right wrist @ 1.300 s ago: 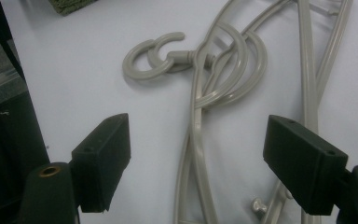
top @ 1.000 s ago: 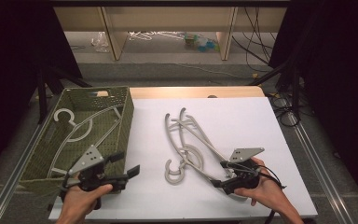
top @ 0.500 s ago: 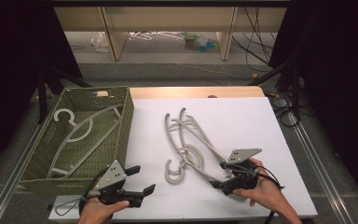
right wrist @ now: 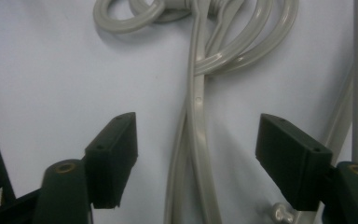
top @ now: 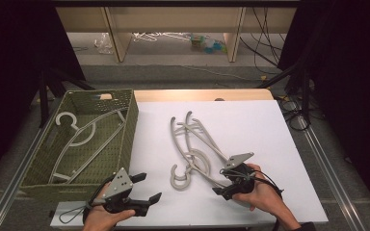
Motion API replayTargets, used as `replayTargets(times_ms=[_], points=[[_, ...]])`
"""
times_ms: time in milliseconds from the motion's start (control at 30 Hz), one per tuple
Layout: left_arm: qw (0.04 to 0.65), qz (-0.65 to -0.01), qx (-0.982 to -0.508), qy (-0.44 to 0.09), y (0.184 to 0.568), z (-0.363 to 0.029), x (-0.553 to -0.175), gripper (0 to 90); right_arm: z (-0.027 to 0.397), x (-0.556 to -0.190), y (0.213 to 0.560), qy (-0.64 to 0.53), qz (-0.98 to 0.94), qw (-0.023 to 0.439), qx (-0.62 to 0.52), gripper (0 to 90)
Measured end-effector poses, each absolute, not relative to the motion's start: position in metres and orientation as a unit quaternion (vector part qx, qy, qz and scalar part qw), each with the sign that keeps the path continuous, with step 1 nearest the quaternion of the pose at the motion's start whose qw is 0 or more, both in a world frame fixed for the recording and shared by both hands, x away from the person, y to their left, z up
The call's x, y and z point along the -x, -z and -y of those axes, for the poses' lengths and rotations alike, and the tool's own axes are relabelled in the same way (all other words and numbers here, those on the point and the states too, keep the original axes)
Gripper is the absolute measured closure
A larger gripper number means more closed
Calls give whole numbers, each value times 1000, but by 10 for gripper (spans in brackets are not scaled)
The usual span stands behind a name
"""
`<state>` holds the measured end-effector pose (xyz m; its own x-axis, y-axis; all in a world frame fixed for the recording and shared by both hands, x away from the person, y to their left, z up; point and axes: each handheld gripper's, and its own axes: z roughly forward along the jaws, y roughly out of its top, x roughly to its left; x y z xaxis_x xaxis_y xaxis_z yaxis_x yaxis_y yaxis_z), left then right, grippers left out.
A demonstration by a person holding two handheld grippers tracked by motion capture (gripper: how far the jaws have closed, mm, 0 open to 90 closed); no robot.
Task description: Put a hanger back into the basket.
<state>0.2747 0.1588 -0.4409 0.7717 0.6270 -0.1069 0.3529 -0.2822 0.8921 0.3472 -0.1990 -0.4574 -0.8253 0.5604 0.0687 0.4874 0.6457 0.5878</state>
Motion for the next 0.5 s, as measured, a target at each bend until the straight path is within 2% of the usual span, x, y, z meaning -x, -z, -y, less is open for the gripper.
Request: replayTargets(times_ms=[500], points=[[507, -315, -792, -128, 444, -159, -274, 196, 178, -363, 469, -260, -924, 21, -278, 625]])
